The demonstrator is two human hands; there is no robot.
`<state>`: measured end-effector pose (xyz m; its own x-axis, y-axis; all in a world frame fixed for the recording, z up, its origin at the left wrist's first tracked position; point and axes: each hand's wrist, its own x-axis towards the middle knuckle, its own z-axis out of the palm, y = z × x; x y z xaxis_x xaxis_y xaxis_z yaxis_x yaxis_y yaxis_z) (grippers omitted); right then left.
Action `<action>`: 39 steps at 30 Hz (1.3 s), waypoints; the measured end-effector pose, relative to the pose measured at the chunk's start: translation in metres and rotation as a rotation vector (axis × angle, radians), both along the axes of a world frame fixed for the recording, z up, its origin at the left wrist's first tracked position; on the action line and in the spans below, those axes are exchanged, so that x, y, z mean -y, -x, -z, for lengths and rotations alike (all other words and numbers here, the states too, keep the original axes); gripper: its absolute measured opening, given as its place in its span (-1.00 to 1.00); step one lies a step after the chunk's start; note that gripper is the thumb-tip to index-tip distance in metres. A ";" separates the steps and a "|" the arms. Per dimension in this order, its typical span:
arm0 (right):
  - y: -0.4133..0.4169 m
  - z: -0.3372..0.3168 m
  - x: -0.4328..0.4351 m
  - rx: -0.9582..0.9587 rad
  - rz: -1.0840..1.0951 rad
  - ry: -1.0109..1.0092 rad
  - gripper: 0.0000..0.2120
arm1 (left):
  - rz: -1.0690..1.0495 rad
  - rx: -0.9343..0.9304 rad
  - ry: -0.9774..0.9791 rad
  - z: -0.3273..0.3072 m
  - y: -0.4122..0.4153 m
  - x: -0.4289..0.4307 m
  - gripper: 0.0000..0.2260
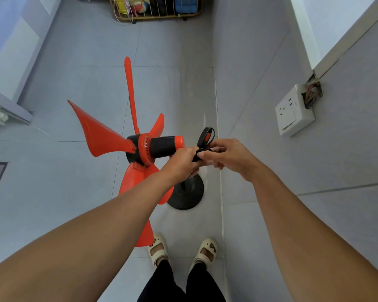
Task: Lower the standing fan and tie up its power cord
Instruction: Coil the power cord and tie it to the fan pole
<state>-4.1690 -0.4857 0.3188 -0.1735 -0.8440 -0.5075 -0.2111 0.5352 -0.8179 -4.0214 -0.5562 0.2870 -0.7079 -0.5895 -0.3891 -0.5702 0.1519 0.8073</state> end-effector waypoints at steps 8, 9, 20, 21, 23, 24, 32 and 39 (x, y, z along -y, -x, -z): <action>-0.007 0.005 -0.002 0.182 0.158 -0.017 -0.78 | 0.158 0.081 -0.089 -0.009 0.005 0.006 -0.88; -0.009 0.005 -0.001 0.170 0.170 -0.023 -0.78 | 0.157 0.090 -0.093 -0.009 0.006 0.006 -0.85; -0.013 0.002 0.002 0.044 0.140 -0.048 -0.88 | 0.066 0.127 -0.026 -0.014 -0.005 -0.005 -0.65; -0.014 0.002 0.000 0.055 0.158 -0.038 -0.89 | 0.070 0.142 -0.018 -0.017 -0.007 -0.004 -0.61; -0.014 0.002 -0.004 0.071 0.181 -0.028 -0.91 | 0.059 0.156 0.010 -0.023 -0.013 -0.004 -0.56; -0.014 0.003 -0.005 0.064 0.188 -0.029 -0.91 | 0.026 0.151 0.025 -0.026 -0.016 -0.004 -0.54; -0.023 0.004 -0.006 0.000 0.198 0.025 -0.83 | -0.511 0.153 -0.514 -0.039 -0.029 -0.030 -0.50; -0.019 0.003 -0.009 0.032 0.032 -0.005 -0.88 | -1.032 -0.165 -1.380 -0.006 0.000 -0.025 -0.60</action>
